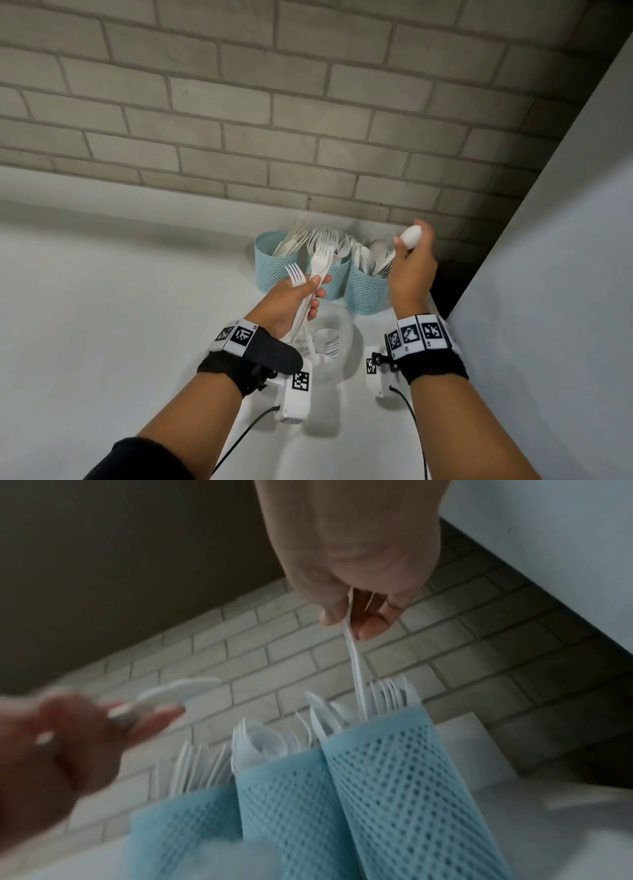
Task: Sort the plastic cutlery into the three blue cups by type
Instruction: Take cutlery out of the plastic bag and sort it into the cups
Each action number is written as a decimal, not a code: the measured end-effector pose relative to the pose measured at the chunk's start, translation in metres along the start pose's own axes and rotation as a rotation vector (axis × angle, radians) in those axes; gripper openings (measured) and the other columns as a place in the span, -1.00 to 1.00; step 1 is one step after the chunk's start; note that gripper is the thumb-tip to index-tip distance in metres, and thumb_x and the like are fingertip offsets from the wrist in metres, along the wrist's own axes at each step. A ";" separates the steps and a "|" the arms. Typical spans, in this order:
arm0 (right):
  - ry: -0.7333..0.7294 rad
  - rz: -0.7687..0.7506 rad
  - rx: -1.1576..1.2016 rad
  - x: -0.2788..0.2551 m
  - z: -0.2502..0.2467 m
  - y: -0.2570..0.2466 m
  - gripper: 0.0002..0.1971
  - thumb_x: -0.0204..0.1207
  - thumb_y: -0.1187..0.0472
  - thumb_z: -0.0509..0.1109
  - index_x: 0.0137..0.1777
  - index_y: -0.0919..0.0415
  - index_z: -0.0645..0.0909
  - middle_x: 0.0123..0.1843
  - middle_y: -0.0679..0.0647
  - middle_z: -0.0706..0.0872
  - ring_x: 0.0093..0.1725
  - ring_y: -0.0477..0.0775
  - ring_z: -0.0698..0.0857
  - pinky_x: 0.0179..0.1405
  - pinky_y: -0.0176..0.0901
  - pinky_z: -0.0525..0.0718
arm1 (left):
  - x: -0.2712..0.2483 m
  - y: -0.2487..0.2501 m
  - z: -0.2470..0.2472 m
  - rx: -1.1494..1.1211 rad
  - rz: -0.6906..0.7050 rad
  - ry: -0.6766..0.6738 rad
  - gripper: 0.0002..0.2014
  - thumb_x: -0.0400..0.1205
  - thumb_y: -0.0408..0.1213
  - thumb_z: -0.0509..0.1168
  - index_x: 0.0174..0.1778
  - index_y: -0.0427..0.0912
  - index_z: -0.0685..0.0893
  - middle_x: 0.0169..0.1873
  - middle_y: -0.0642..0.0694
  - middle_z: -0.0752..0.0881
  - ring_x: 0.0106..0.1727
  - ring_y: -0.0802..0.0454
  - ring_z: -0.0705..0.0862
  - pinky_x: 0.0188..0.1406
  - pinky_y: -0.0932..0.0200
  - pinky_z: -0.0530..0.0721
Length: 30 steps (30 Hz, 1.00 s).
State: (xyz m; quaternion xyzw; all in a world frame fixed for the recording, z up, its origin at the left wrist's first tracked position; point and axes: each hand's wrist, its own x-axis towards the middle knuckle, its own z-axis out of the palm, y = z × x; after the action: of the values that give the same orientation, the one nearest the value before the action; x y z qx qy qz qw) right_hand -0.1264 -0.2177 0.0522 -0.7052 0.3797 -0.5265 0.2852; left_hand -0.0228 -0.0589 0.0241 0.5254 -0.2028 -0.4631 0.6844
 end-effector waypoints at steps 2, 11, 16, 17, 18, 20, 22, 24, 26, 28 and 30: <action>-0.112 -0.029 -0.175 -0.006 0.010 0.017 -0.65 0.64 0.16 0.27 0.41 0.11 0.47 0.13 0.25 0.72 0.10 0.27 0.69 -0.04 -0.13 0.57 | -0.001 0.003 -0.001 -0.037 -0.030 -0.031 -0.78 0.73 -0.32 0.11 0.12 -0.23 0.66 -0.38 -0.01 0.58 -0.48 0.19 0.49 -0.48 0.36 0.53; -0.085 -0.295 -0.321 -0.016 0.023 0.006 -0.74 0.62 0.21 0.28 0.19 0.25 0.71 0.15 0.27 0.65 0.17 0.27 0.54 0.12 -0.05 0.55 | 0.001 0.003 -0.009 -0.100 -0.055 0.018 -0.79 0.72 -0.28 0.14 0.07 -0.30 0.65 -0.26 -0.02 0.78 -0.41 0.19 0.56 -0.45 0.33 0.55; -0.542 -0.059 -0.013 -0.024 0.028 -0.037 -0.57 0.66 0.05 0.21 0.50 0.13 0.42 0.19 0.10 0.70 0.12 -0.02 0.63 0.20 -0.10 0.60 | 0.001 0.004 -0.005 -0.133 -0.007 0.034 -0.78 0.73 -0.25 0.13 0.03 -0.22 0.68 -0.11 -0.06 0.78 -0.34 0.17 0.56 -0.37 0.29 0.52; -0.636 -0.027 -0.019 -0.026 0.030 -0.044 -0.54 0.67 0.05 0.19 0.55 0.10 0.35 0.14 0.06 0.70 0.10 -0.04 0.65 0.16 -0.19 0.60 | 0.001 0.005 -0.004 -0.133 0.007 0.031 -0.78 0.73 -0.25 0.12 0.03 -0.20 0.68 -0.09 -0.08 0.78 -0.33 0.16 0.56 -0.34 0.27 0.50; -0.719 -0.009 -0.015 -0.029 0.033 -0.048 -0.52 0.68 0.08 0.18 0.58 0.08 0.29 0.01 0.00 0.71 -0.02 -0.08 0.68 0.03 -0.34 0.60 | 0.000 0.006 -0.003 -0.132 0.020 0.029 -0.79 0.73 -0.25 0.12 0.04 -0.18 0.67 -0.09 -0.09 0.78 -0.32 0.15 0.56 -0.33 0.27 0.50; -0.821 0.033 0.034 -0.032 0.041 -0.054 -0.52 0.69 0.20 0.18 0.59 0.07 0.26 -0.21 -0.06 0.64 -0.32 -0.19 0.65 -0.38 -0.57 0.52 | 0.000 0.009 -0.004 -0.128 0.053 0.029 -0.81 0.74 -0.26 0.12 0.10 -0.13 0.64 -0.16 -0.06 0.80 -0.33 0.15 0.56 -0.36 0.28 0.50; -0.828 0.086 0.103 -0.030 0.047 -0.058 -0.54 0.65 0.27 0.23 0.54 0.08 0.33 -0.04 0.08 0.70 -0.36 -0.23 0.65 -0.50 -0.62 0.51 | 0.000 0.010 -0.008 -0.132 0.082 0.041 -0.81 0.73 -0.25 0.13 0.15 -0.12 0.62 -0.22 -0.03 0.81 -0.34 0.16 0.57 -0.40 0.31 0.52; -0.790 0.108 0.141 -0.023 0.050 -0.063 -0.60 0.61 0.30 0.30 0.44 0.12 0.44 0.08 0.11 0.69 -0.25 -0.23 0.66 -0.32 -0.54 0.63 | 0.000 0.013 -0.013 -0.140 0.097 0.056 -0.77 0.73 -0.23 0.13 0.19 -0.17 0.63 -0.16 -0.06 0.80 -0.30 0.16 0.62 -0.39 0.34 0.56; -0.734 0.131 0.195 -0.012 0.053 -0.069 -0.68 0.59 0.33 0.32 0.33 0.15 0.51 0.09 0.10 0.73 -0.16 -0.13 0.71 -0.21 -0.41 0.68 | 0.001 0.015 -0.017 -0.148 0.110 0.079 -0.73 0.74 -0.23 0.10 0.23 -0.21 0.62 -0.11 -0.09 0.78 -0.21 0.11 0.66 -0.39 0.34 0.62; -0.655 0.135 0.217 0.003 0.054 -0.077 -0.73 0.59 0.33 0.31 0.25 0.12 0.51 0.06 0.15 0.77 -0.14 -0.03 0.74 -0.29 -0.38 0.65 | 0.002 0.016 -0.021 -0.179 0.109 0.122 -0.74 0.74 -0.24 0.09 0.20 -0.21 0.63 -0.17 -0.08 0.79 -0.18 0.08 0.70 -0.36 0.31 0.64; -0.547 0.111 0.266 0.019 0.054 -0.087 -0.77 0.59 0.35 0.29 0.17 0.07 0.50 0.03 0.19 0.76 -0.20 -0.02 0.74 -0.41 -0.40 0.62 | 0.003 0.015 -0.025 -0.206 0.094 0.170 -0.79 0.74 -0.23 0.11 0.07 -0.12 0.66 -0.30 0.00 0.81 -0.29 0.17 0.73 -0.27 0.28 0.62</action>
State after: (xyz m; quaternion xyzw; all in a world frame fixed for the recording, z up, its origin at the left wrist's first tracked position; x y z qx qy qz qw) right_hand -0.0506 -0.1857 0.1168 -0.7554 0.2545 -0.3461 0.4948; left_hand 0.0044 -0.0480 0.0281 0.4797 -0.1201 -0.4026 0.7703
